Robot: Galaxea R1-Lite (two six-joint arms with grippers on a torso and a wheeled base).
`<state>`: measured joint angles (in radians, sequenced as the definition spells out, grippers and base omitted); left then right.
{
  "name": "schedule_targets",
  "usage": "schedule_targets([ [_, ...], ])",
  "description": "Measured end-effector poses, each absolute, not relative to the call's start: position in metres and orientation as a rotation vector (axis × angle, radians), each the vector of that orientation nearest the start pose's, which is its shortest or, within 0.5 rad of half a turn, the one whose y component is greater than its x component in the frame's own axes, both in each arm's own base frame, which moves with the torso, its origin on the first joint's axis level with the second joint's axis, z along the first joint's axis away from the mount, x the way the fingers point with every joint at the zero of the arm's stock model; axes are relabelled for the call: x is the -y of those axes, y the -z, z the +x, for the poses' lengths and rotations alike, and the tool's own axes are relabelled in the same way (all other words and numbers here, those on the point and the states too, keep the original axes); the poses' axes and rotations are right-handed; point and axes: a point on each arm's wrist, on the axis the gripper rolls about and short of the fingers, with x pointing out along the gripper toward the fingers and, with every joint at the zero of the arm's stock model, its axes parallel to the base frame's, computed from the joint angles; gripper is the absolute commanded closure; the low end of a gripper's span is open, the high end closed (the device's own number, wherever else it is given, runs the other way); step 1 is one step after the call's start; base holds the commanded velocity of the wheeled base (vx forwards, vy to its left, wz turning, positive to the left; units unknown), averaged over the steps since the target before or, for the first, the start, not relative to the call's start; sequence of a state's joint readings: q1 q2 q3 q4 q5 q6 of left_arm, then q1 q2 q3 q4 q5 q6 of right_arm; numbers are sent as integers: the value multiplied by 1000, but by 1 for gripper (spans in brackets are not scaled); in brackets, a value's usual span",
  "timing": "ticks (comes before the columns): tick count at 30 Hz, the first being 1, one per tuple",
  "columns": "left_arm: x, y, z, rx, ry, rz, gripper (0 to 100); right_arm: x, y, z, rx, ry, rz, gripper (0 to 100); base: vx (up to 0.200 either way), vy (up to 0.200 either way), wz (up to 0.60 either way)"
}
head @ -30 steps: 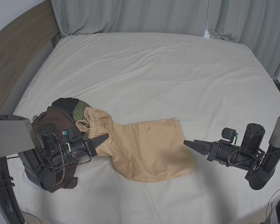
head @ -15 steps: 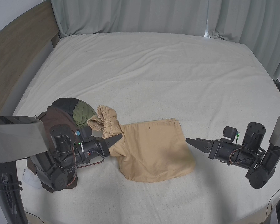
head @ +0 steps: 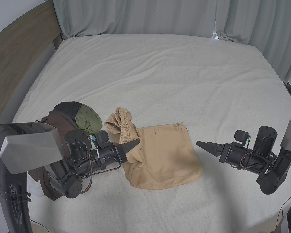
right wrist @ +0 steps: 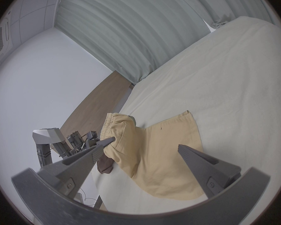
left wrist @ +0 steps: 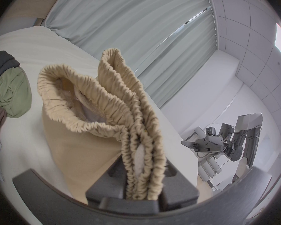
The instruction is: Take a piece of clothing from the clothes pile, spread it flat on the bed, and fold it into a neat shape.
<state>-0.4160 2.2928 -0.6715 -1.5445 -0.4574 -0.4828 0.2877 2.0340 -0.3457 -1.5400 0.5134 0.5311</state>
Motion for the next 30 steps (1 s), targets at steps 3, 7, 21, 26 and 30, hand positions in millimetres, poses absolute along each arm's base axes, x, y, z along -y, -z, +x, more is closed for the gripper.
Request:
schedule_targets([
  [3, 162, -40, 330, -287, 851, -455, 100, -89, -72, 274, -353, -730, 520, 0, 0, 0, 0],
  [7, 171, -40, 330, -286, 873, -461, 100, -85, -72, 277, -344, -717, 523, 0, 0, 0, 0],
  [21, 215, -41, 323, -314, 995, -534, 100, -77, -74, 289, -312, -687, 529, 0, 0, 0, 0],
  [26, 228, -35, 324, -321, 1022, -540, 100, -74, -76, 293, -292, -676, 532, 0, 0, 0, 0],
  [30, 237, -28, 324, -334, 1038, -552, 100, -71, -79, 297, -277, -665, 537, 0, 0, 0, 0],
])
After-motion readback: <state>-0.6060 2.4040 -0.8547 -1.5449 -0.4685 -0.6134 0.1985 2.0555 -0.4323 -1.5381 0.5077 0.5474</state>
